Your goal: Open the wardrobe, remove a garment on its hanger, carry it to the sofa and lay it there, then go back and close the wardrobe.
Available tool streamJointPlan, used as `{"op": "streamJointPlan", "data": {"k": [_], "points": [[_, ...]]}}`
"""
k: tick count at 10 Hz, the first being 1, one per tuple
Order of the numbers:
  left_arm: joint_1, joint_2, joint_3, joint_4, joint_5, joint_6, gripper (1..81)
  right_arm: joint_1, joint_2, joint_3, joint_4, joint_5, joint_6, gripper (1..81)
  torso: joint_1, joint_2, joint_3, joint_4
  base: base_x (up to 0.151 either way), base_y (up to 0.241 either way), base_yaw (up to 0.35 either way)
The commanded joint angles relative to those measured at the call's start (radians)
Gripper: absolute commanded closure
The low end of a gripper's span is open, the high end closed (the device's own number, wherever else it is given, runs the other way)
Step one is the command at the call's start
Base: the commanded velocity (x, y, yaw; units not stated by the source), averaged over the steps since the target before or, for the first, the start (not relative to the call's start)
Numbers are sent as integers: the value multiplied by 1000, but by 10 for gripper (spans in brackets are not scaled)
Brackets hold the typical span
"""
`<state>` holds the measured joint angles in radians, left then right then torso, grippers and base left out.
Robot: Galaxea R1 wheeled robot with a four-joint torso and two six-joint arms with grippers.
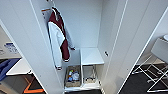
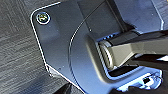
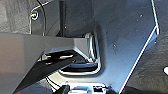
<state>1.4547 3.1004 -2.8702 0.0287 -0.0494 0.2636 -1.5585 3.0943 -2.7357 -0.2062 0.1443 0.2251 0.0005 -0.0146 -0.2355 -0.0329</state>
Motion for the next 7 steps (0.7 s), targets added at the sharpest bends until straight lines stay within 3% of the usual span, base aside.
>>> {"op": "streamJointPlan", "data": {"k": [1,3,4,7], "points": [[-17,5,-3,-7,66,3,10,10,5,5,-1,-58,-4,10,0,0,98,0,90,0,0],[-17,5,-5,-7,66,3,10,13,7,5,-1,-58,-4,10,0,0,154,0,86,0,0],[-17,5,-3,-7,66,3,10,16,7,5,1,-60,-4,10,0,0,96,0,77,0,0],[-17,3,-5,-7,66,3,10,17,8,5,-1,-61,-4,10,0,-1,131,0,77,0,0]]}}
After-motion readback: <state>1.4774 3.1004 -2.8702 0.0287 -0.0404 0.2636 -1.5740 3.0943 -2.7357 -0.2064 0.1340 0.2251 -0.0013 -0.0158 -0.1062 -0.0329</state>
